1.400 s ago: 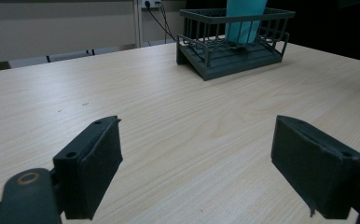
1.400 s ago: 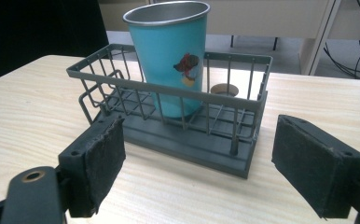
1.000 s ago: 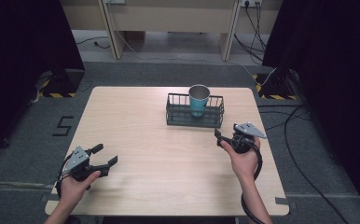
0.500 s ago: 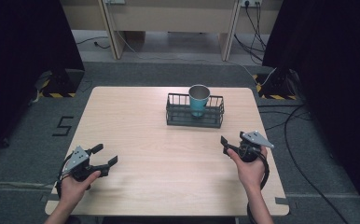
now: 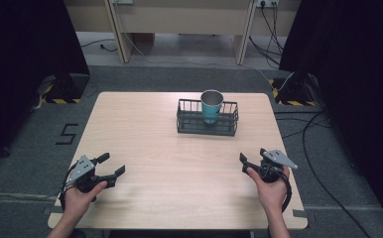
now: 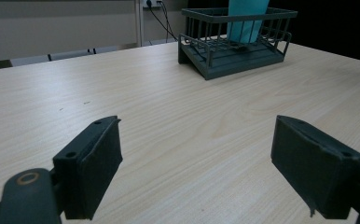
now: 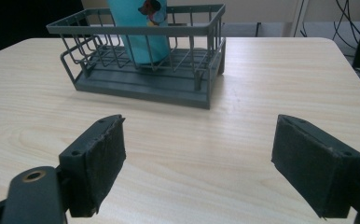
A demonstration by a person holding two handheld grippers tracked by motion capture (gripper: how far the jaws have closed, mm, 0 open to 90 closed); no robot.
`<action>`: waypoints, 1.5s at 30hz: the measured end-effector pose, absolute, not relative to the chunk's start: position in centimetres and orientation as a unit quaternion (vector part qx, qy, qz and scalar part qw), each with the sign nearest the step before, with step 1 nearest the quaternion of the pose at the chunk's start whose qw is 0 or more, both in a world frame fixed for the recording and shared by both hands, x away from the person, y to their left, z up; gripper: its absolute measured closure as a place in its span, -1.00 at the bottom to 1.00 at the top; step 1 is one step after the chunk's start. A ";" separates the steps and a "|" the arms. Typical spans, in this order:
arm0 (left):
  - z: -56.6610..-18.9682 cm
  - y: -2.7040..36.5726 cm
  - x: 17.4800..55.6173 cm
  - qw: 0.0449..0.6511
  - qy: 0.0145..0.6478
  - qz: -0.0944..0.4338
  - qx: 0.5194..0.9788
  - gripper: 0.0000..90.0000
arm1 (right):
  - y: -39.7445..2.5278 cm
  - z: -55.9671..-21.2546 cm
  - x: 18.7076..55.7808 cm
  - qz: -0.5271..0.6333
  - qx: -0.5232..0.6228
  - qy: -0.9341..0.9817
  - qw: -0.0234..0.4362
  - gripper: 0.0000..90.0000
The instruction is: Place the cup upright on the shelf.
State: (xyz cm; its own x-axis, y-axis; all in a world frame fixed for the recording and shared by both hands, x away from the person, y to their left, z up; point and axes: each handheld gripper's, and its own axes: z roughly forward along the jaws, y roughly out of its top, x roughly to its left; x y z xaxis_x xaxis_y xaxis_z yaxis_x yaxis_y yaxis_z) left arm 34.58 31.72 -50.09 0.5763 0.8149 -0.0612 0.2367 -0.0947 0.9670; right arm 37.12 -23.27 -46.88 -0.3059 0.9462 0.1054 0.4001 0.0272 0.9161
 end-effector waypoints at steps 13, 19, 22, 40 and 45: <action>-50.1 31.7 34.6 0.555 0.380 0.261 0.692 -0.66 | -24.2 -47.6 35.9 0.471 0.517 0.649 0.299 -0.60; -50.1 31.8 34.6 0.555 0.381 0.261 0.692 -0.66 | -24.5 -48.1 35.4 0.468 0.520 0.648 0.302 -0.60; -50.1 31.7 34.6 0.555 0.380 0.261 0.692 -0.66 | -24.7 -48.4 35.2 0.468 0.523 0.645 0.302 -0.60; -50.0 31.6 34.6 0.558 0.370 0.257 0.696 -0.66 | -25.3 -49.3 34.4 0.486 0.522 0.624 0.319 -0.58; -50.0 31.5 34.6 0.559 0.369 0.257 0.697 -0.66 | -25.3 -49.5 34.4 0.487 0.520 0.625 0.320 -0.58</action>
State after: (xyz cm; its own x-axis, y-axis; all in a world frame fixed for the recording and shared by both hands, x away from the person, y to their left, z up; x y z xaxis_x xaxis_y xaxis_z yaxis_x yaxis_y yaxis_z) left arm 34.57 31.51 -50.00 0.5962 0.8010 -0.0542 0.2266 -0.1031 0.9685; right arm 34.38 -25.28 -49.49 -0.2550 0.9610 0.1071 0.3376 -0.0153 0.9412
